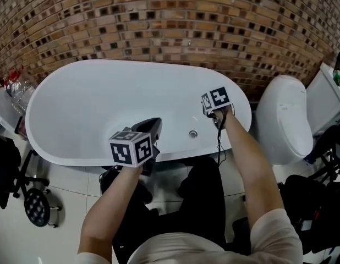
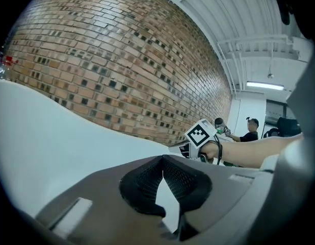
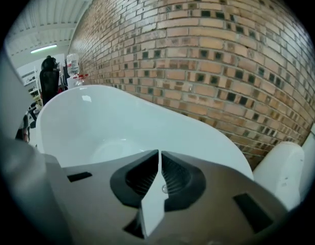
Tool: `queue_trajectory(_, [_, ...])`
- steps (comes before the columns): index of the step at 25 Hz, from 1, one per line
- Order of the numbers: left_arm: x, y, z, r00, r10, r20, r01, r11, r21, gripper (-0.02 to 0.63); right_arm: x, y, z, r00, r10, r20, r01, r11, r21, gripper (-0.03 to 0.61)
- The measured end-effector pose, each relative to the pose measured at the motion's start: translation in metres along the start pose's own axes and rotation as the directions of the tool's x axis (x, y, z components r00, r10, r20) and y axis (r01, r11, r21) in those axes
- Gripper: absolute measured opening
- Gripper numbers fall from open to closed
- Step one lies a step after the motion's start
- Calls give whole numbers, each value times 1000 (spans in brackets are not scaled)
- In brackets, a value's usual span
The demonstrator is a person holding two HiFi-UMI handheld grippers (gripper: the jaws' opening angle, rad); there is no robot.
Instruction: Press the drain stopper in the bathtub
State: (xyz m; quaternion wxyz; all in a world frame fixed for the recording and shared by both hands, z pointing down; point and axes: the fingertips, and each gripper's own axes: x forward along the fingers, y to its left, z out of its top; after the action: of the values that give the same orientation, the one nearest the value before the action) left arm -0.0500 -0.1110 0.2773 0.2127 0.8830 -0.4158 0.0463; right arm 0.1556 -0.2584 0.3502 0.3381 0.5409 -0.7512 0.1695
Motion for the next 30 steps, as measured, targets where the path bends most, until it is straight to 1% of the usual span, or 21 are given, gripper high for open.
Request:
queue_trajectory(3, [-13, -3, 10, 999, 6, 31, -7, 1000, 16, 6, -26, 8, 13, 997, 12, 71, -14, 1000, 28, 15])
queue_trajectory(6, [-31, -5, 21, 998, 10, 68, -13, 999, 38, 6, -52, 16, 21, 991, 15, 135, -19, 1000, 23, 15])
queue_trajectory(10, [-56, -9, 33, 993, 15, 116, -22, 998, 61, 6, -93, 29, 29, 973, 11, 233, -13, 1000, 9, 15])
queue_trajectory(13, [-71, -12, 37, 989, 14, 146, -24, 998, 66, 6, -126, 43, 31, 953, 7, 302, 1, 1000, -25, 15])
queue_trajectory(15, [-80, -16, 34, 988, 10, 155, -21, 997, 73, 6, -149, 55, 31, 934, 18, 357, -4, 999, -41, 15])
queue_trajectory(20, [-103, -28, 21, 986, 8, 166, -24, 996, 90, 6, -198, 75, 20, 885, 48, 462, -47, 999, -14, 15])
queue_trajectory(26, [-132, -37, 14, 979, 20, 203, -46, 991, 124, 6, -241, 91, 9, 843, 48, 535, -45, 999, -17, 15])
queue_trajectory(30, [-144, -43, 13, 977, 21, 211, -49, 990, 129, 6, -258, 98, 3, 830, 51, 555, -46, 999, -24, 15])
